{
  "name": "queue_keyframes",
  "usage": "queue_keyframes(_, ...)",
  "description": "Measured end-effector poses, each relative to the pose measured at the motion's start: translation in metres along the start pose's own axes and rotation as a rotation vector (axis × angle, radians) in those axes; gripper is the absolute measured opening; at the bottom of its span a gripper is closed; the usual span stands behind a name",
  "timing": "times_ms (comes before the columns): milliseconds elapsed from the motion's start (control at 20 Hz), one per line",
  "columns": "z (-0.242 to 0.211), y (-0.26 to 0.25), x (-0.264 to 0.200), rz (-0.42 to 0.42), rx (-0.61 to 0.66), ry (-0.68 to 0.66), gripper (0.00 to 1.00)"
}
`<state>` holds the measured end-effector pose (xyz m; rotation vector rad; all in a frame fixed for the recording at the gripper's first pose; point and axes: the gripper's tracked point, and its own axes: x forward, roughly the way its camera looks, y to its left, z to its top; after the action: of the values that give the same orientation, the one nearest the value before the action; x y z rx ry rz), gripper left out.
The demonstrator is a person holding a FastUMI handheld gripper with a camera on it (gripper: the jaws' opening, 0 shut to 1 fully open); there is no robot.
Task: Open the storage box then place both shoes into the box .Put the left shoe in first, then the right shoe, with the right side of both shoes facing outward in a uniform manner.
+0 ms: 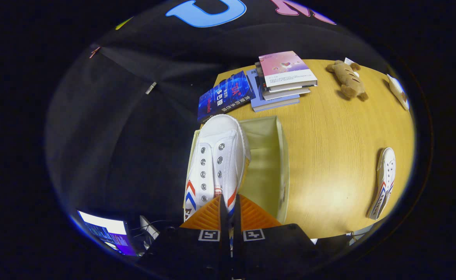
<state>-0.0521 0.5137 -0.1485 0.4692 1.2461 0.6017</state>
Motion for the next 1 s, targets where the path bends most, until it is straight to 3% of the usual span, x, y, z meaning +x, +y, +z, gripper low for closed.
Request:
queue_keyframes(400,-0.021,0.000,0.072,-0.115,0.041,0.038,0.07)
queue_keyframes(600,-0.026,-0.001,0.092,-0.125,0.034,0.040,0.07)
queue_keyframes(700,-0.029,0.008,0.098,-0.079,0.041,0.042,0.08)
queue_keyframes(800,-0.026,0.014,0.101,-0.047,0.049,0.029,0.35)
queue_keyframes(950,-0.017,0.012,0.088,-0.037,0.028,0.002,0.89)
queue_keyframes(1000,-0.015,0.011,0.084,-0.030,0.032,-0.004,0.94)
